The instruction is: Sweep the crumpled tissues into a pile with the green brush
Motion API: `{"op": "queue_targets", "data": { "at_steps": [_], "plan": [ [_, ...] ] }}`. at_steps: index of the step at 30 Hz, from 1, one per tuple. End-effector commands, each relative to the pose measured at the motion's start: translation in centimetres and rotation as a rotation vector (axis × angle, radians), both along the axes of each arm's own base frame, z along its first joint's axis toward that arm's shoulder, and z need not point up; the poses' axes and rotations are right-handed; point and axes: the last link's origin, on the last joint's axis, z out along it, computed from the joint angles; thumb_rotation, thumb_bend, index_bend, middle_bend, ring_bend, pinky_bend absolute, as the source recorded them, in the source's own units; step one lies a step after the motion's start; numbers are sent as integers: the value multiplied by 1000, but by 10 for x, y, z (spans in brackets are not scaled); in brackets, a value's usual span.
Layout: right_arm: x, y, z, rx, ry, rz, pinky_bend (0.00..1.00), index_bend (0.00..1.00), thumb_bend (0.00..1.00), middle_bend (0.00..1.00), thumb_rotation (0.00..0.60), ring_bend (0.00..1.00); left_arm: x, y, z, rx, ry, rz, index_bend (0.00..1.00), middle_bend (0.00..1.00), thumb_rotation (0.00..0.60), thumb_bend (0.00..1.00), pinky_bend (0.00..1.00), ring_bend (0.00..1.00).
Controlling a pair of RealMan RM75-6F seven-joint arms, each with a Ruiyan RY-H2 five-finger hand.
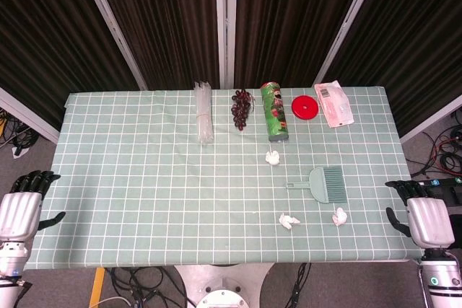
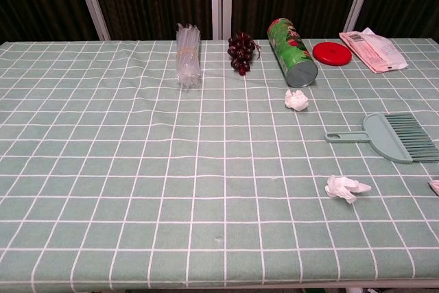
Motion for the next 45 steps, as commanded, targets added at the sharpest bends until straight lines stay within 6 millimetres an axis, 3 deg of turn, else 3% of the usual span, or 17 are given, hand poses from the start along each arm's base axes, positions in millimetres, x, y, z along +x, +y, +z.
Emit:
{"op": "queue_targets", "data": {
  "at_steps": [1, 12, 17, 23, 28, 31, 36, 45],
  "plan": [
    [1, 0, -1, 4, -1, 3, 335, 297, 268, 317, 600, 228, 0, 0, 1, 3, -1, 0, 235, 195, 600, 0, 193, 143],
    [5, 0, 1, 5, -17, 41, 338, 296, 268, 319, 600, 228, 3, 0, 3, 17, -11, -22, 236, 195, 600, 0, 193, 143],
    [23, -23, -10, 50, -6, 104, 334, 280, 268, 317, 600, 227, 4, 2, 2, 13, -22, -31, 236, 195, 600, 0, 193, 143],
    [57, -75, -52, 173, -13, 162, 305, 287, 254, 306, 600, 174, 7, 4, 1, 12, -27, -61, 236, 195, 600, 0, 193, 143],
    [75, -103, -96, 289, -22, 151, 284, 348, 222, 287, 600, 131, 8, 4, 0, 7, -36, -80, 236, 195, 600, 0, 193, 143],
    [80, -112, -124, 333, -32, 143, 284, 413, 228, 313, 600, 131, 6, 3, -1, 3, -42, -76, 236, 195, 600, 0, 193, 143],
    [77, -119, -161, 360, -1, 124, 284, 424, 250, 357, 600, 132, 0, 0, -3, -9, -51, -57, 235, 195, 600, 0, 193, 143],
    [67, -122, -193, 329, 75, 135, 284, 424, 264, 447, 600, 168, -5, -1, -7, -17, -68, -41, 236, 194, 600, 0, 193, 143]
  ]
}}
